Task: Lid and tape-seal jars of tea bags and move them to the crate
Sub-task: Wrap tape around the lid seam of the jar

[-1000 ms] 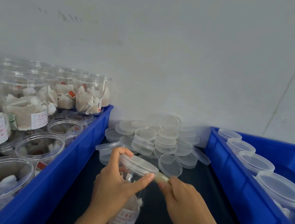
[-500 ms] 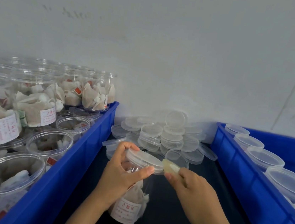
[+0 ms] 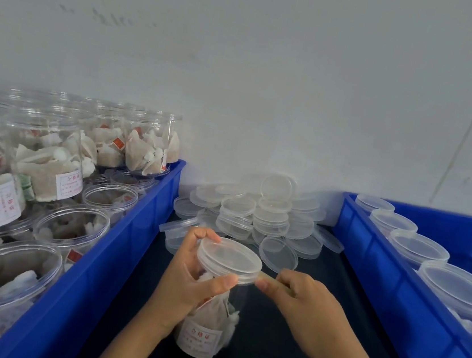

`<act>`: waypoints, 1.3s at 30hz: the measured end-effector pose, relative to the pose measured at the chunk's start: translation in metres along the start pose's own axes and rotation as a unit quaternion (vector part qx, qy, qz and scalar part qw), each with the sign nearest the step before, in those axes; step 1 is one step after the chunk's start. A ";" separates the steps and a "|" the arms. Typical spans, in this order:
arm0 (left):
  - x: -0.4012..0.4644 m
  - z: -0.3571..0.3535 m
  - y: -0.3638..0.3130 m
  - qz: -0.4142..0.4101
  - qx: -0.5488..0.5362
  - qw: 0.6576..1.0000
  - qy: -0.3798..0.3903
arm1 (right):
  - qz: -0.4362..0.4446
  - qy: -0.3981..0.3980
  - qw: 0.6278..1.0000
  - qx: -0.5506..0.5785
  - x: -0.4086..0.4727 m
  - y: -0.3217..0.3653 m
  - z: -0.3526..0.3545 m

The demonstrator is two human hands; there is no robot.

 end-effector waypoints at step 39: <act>-0.001 0.004 0.002 0.073 -0.081 0.994 -0.009 | 0.109 -0.130 0.978 -0.122 -0.011 0.015 0.004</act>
Point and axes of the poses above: each hand's wrist, its own x-axis towards the middle knuckle, its own z-axis out of the back of the hand, y = z × x, the point moved 4 cm from there along x, towards the middle knuckle, and after that the axes turned 4 degrees about -x, right-handed, at the moved point
